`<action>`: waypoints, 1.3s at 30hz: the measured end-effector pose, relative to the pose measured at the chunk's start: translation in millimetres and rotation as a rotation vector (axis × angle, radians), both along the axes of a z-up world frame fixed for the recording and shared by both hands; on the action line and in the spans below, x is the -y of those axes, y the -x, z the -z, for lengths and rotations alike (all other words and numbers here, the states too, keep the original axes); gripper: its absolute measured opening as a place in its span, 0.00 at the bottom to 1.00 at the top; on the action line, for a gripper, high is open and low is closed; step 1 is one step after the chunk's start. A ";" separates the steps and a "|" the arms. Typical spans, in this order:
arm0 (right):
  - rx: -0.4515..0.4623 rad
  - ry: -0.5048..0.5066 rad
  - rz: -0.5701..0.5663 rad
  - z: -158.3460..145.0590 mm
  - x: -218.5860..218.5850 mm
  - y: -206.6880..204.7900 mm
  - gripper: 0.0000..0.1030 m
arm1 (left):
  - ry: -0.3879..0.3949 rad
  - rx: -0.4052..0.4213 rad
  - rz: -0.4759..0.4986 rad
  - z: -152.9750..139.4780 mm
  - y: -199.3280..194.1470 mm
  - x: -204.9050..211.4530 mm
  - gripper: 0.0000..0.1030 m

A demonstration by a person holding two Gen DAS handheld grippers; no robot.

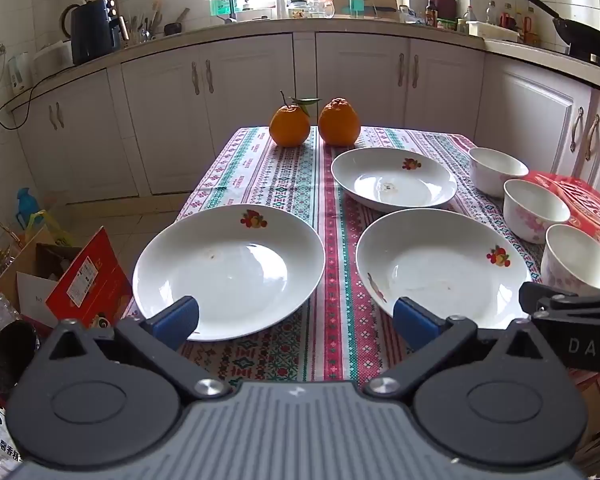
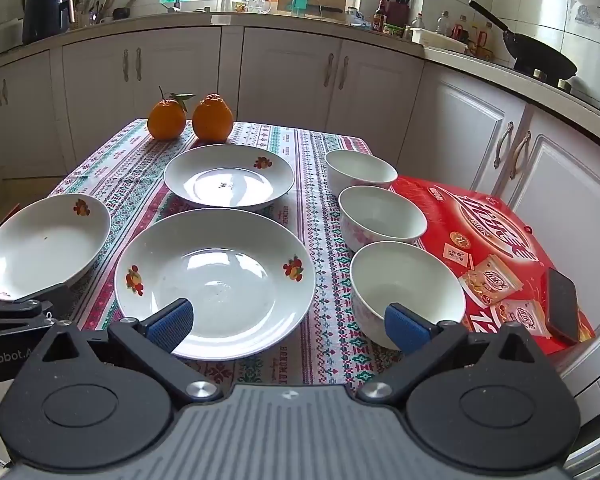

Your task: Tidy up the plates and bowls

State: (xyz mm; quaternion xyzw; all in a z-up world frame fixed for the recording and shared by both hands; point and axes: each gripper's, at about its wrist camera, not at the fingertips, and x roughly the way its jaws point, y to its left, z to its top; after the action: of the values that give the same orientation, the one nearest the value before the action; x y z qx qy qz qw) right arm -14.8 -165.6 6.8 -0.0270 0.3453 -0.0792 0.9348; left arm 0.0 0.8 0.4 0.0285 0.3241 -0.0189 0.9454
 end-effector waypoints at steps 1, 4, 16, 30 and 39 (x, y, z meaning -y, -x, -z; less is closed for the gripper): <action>0.001 0.001 0.000 0.1 0.2 -0.3 1.00 | -0.001 0.000 0.000 0.0 0.0 -0.2 1.00; 0.006 0.006 0.000 -0.1 0.5 -0.4 1.00 | -0.010 0.000 0.000 0.1 0.1 0.3 1.00; -0.001 0.003 0.000 0.2 0.5 -0.1 1.00 | -0.011 -0.003 -0.001 0.7 -0.1 -0.2 1.00; -0.003 0.011 0.002 -2.6 -1.8 0.6 1.00 | -0.003 -0.011 -0.006 0.4 -1.2 0.7 1.00; -0.002 0.011 0.002 -2.8 -1.8 0.7 1.00 | -0.001 -0.012 -0.006 1.0 -0.9 0.4 1.00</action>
State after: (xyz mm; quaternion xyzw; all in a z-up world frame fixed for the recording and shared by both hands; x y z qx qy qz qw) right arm -15.5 -163.9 9.6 -0.0316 0.3459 -0.0820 0.9342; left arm 0.9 0.5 -0.7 0.0279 0.3298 -0.0160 0.9435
